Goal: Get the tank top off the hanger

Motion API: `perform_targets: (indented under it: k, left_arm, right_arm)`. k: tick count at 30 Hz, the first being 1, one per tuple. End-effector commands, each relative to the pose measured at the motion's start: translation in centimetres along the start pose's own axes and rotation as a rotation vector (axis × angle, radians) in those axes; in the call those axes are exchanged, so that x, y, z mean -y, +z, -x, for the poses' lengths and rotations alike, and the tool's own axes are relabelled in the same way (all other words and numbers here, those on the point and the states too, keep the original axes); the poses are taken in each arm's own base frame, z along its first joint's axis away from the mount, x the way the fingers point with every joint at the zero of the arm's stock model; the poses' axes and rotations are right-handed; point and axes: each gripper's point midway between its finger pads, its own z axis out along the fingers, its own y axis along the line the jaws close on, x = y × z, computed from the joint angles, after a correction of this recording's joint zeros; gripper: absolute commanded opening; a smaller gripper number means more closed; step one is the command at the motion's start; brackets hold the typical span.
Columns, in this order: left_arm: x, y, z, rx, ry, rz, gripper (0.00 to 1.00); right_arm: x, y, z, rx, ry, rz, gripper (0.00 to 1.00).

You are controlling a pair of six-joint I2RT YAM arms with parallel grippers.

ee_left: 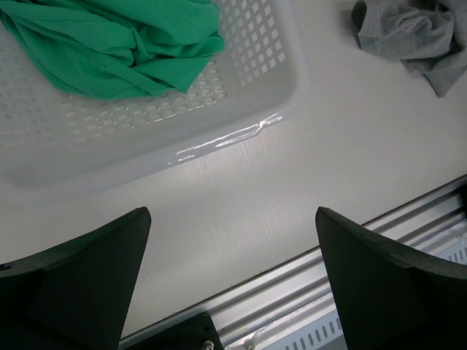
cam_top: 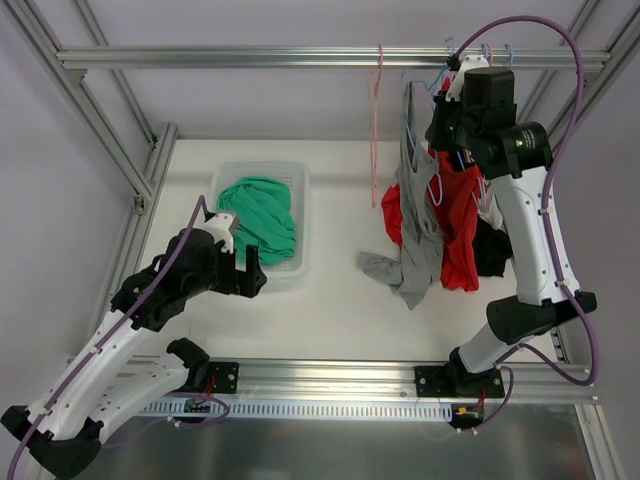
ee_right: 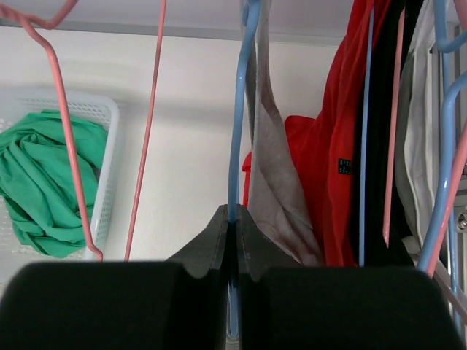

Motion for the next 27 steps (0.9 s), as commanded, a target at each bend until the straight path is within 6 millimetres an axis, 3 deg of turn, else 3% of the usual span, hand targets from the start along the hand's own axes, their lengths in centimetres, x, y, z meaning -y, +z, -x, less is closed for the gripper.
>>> perform_targets:
  k: [1,7,8,14,17,18,20,21,22,23,24,25,26,27]
  left_arm:
    - [0.3,-0.2,0.9,0.051,-0.006,-0.010,0.99]
    - [0.5,-0.5,1.2,0.074,0.000,-0.025,0.99]
    - [0.6,-0.9,1.4,0.093,0.001,-0.037,0.99]
    - [0.9,-1.5,1.7,0.129,-0.003,-0.062,0.99]
    - [1.9,-1.9,2.2,0.141,-0.007,-0.108,0.99]
    - [2.5,-2.3,2.9,0.155,-0.003,-0.136,0.99]
    - [4.2,-3.2,4.1,0.176,-0.001,-0.218,0.99]
    - [5.6,-4.6,6.3,0.247,0.010,-0.278,0.99]
    - [6.6,-5.4,7.5,0.281,0.015,-0.322,0.99]
    - [7.8,-5.9,8.3,0.289,0.024,-0.376,0.99]
    - [9.2,-7.6,10.8,0.361,0.036,-0.430,0.99]
    - [10.4,-8.2,11.9,0.376,0.051,-0.477,0.99]
    - [11.8,-7.5,12.6,0.347,0.065,-0.518,0.99]
    - [13.4,-9.2,15.0,0.411,0.090,-0.568,0.99]
  right_arm:
    - [-1.8,-4.2,6.6,0.283,0.059,0.101,0.00]
    - [-2.9,-6.9,6.7,0.329,0.064,0.168,0.00]
    - [-2.9,-8.3,7.1,0.364,0.064,0.175,0.00]
    - [-2.5,-9.3,7.1,0.396,0.029,0.170,0.00]
    - [-2.9,-10.3,5.6,0.359,0.032,0.204,0.00]
    - [-2.9,-12.1,5.2,0.372,0.034,0.221,0.00]
    - [-3.1,-13.0,3.3,0.341,0.047,0.249,0.00]
    - [-3.2,-13.9,2.5,0.337,0.048,0.268,0.00]
    - [-3.1,-16.5,1.8,0.367,0.048,0.289,0.00]
    - [-3.2,-16.8,0.4,0.341,0.053,0.306,0.00]
    - [-3.1,-17.7,-0.8,0.327,0.053,0.316,0.00]
    - [-3.0,-20.1,-1.6,0.358,0.050,0.339,0.00]
    - [-3.1,-20.5,-3.0,0.335,0.046,0.356,0.00]
    - [-2.9,-21.2,-4.6,0.303,0.049,0.358,0.00]
